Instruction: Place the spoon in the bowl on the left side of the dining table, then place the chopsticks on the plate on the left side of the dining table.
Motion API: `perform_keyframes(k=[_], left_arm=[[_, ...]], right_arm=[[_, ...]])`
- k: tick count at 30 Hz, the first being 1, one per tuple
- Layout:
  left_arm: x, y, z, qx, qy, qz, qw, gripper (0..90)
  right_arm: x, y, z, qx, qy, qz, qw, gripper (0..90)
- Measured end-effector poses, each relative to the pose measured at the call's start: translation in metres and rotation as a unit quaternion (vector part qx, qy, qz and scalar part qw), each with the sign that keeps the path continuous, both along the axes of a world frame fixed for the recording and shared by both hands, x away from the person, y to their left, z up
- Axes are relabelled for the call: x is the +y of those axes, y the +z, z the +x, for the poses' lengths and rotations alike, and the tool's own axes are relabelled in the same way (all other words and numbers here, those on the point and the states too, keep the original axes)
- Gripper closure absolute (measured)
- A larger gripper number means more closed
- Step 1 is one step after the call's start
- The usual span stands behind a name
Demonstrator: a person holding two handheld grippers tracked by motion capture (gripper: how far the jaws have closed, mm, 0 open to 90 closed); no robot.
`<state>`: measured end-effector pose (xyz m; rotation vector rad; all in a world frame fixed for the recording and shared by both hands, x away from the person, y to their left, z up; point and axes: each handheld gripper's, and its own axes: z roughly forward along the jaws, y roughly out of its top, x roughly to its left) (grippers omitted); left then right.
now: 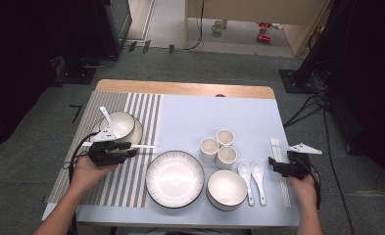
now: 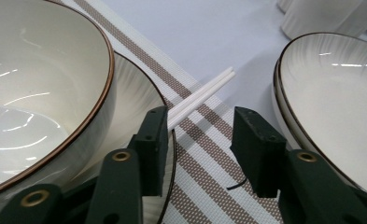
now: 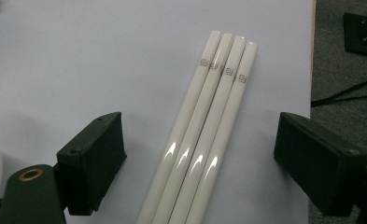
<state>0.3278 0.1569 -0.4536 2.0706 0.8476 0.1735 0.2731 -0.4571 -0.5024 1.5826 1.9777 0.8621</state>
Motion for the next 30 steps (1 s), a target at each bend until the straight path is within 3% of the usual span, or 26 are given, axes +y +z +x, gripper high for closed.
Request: perform_keyframes(k=[6,16,25,30], left_arm=[[-0.002,0.000,0.000,0.016,-0.006,-0.006,0.9998,40.9],[-0.008,0.007,0.002,0.033,-0.020,-0.027,0.9989,36.4],[-0.017,0.011,0.007,0.043,-0.031,-0.030,0.9981,33.1],[-0.028,0.015,0.010,0.044,-0.047,-0.019,0.9977,32.6]], right_arm=[[0.000,0.000,0.000,0.001,0.000,0.000,1.0000,16.0],[0.000,0.000,0.000,0.001,-0.001,0.001,1.0000,15.9],[0.000,0.000,0.000,0.001,-0.002,0.000,1.0000,15.8],[0.000,0.000,0.000,0.001,-0.002,0.002,1.0000,15.8]])
